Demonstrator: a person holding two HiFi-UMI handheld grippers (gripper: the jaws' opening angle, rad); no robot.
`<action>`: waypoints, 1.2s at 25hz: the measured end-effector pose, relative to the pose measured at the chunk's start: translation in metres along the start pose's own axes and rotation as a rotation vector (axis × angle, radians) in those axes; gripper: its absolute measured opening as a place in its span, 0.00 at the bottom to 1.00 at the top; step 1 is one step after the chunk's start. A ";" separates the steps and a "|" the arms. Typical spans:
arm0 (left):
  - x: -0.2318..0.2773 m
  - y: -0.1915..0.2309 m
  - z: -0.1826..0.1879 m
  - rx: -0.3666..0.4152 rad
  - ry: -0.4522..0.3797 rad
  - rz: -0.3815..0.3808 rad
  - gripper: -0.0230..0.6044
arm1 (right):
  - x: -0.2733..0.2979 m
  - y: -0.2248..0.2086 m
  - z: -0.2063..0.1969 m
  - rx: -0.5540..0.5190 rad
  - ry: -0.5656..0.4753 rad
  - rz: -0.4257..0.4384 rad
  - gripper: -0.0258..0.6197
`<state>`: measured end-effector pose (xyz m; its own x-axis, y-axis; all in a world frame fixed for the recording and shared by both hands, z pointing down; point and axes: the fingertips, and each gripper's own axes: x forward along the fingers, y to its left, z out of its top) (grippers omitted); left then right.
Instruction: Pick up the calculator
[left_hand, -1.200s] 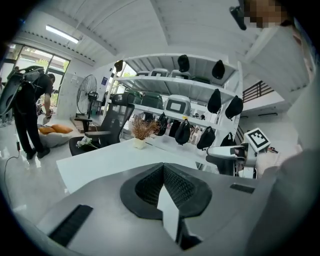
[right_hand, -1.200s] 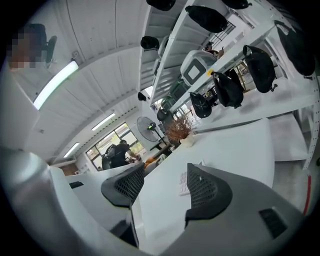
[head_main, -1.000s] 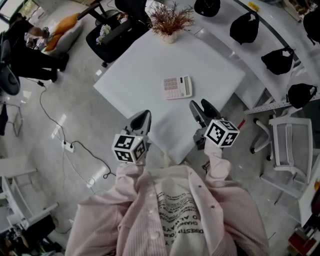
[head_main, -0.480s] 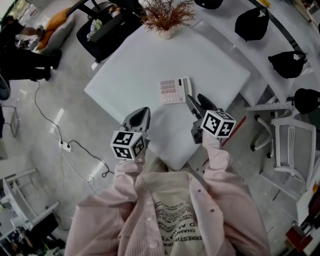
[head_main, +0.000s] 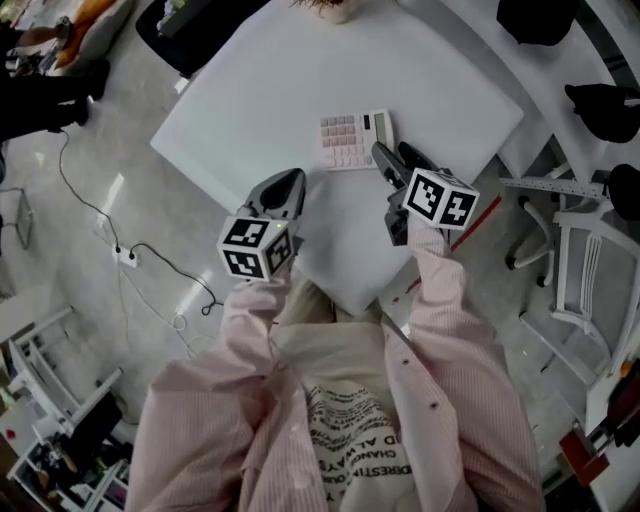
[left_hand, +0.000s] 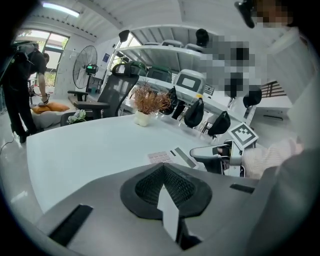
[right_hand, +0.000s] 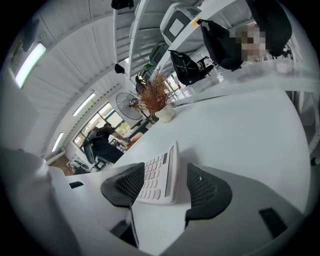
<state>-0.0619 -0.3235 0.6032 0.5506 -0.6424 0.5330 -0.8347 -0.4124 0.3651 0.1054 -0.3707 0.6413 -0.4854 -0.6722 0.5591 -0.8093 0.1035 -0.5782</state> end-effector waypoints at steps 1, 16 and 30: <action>0.002 0.001 -0.001 -0.001 0.005 -0.002 0.04 | 0.002 0.000 -0.002 -0.003 0.011 -0.002 0.40; 0.014 0.008 -0.009 0.009 0.052 -0.006 0.04 | 0.024 0.005 -0.023 0.042 0.124 0.025 0.32; 0.012 0.011 -0.009 0.004 0.052 0.008 0.04 | 0.022 -0.004 -0.022 0.213 0.105 0.068 0.13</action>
<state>-0.0645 -0.3302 0.6203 0.5442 -0.6112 0.5747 -0.8388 -0.4101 0.3582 0.0906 -0.3699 0.6689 -0.5771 -0.5876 0.5672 -0.6913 -0.0183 -0.7224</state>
